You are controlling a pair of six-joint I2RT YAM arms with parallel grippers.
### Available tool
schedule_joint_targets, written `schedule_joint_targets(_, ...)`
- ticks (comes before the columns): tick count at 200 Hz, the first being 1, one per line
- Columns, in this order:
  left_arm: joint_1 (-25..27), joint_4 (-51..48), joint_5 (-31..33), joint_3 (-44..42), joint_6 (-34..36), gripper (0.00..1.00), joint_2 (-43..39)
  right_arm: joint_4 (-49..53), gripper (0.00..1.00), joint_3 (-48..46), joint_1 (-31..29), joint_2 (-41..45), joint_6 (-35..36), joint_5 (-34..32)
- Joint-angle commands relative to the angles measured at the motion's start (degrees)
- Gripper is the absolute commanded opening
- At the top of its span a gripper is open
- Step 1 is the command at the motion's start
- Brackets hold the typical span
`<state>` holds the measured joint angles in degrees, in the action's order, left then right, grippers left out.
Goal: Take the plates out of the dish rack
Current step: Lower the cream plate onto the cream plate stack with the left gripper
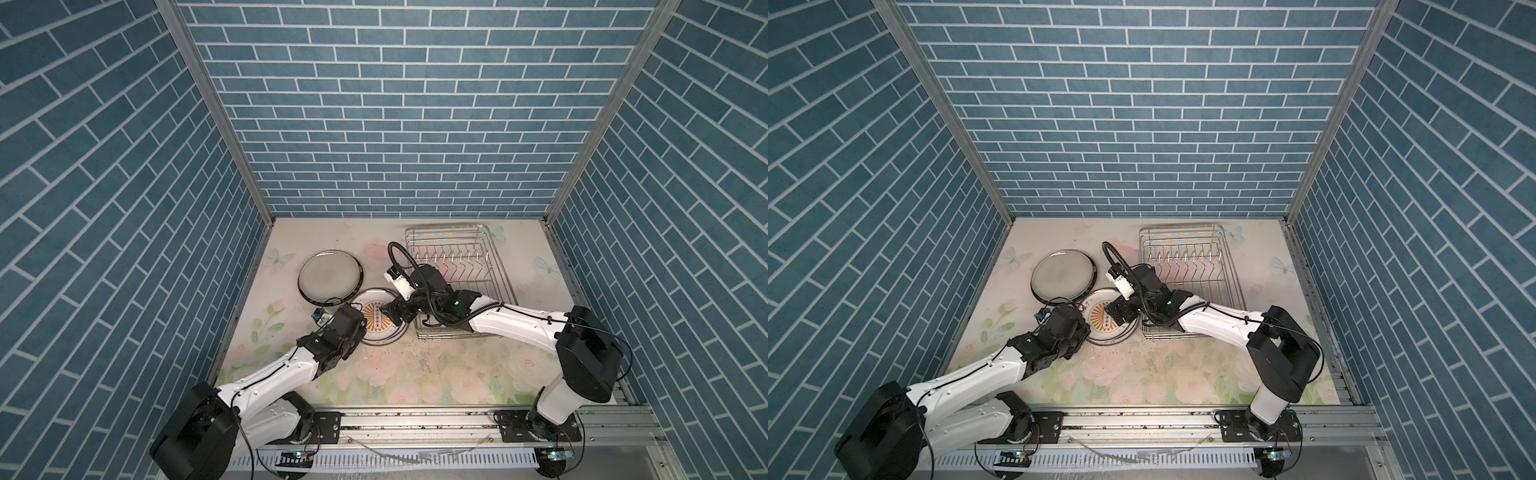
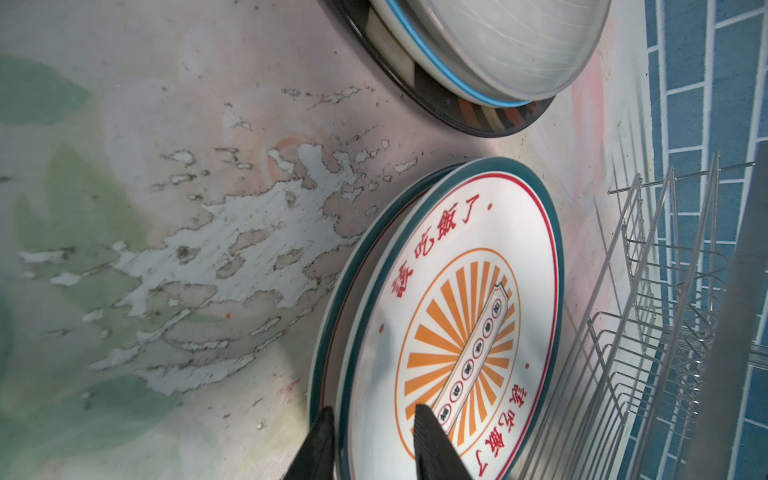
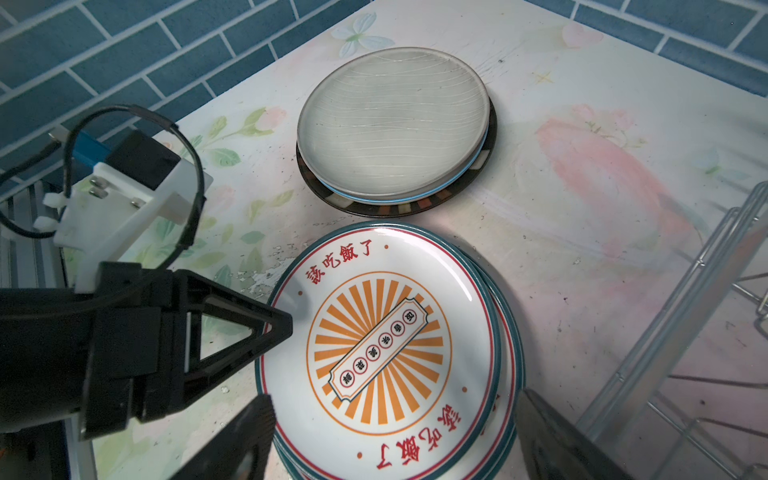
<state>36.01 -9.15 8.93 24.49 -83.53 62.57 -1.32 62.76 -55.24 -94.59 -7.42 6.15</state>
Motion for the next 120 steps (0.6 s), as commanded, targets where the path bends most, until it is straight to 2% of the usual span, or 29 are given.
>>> schedule_joint_targets(1, -0.41, -0.20, 0.72, 1.77, 0.99, 0.35, 1.46, 0.41, 0.91, 0.40, -0.26, 1.94, 1.81, -0.79)
schedule_joint_targets(87, -0.35, 0.44, -0.31, 3.85, 1.79, 0.35, 5.60, 0.07, 0.91, -0.53, -0.19, 2.62, 1.80, -0.79)
schedule_joint_targets(120, -0.34, -2.62, 0.82, 5.51, 1.96, 0.36, 6.38, 0.09, 0.91, -0.61, -0.26, 2.47, 1.88, -0.79)
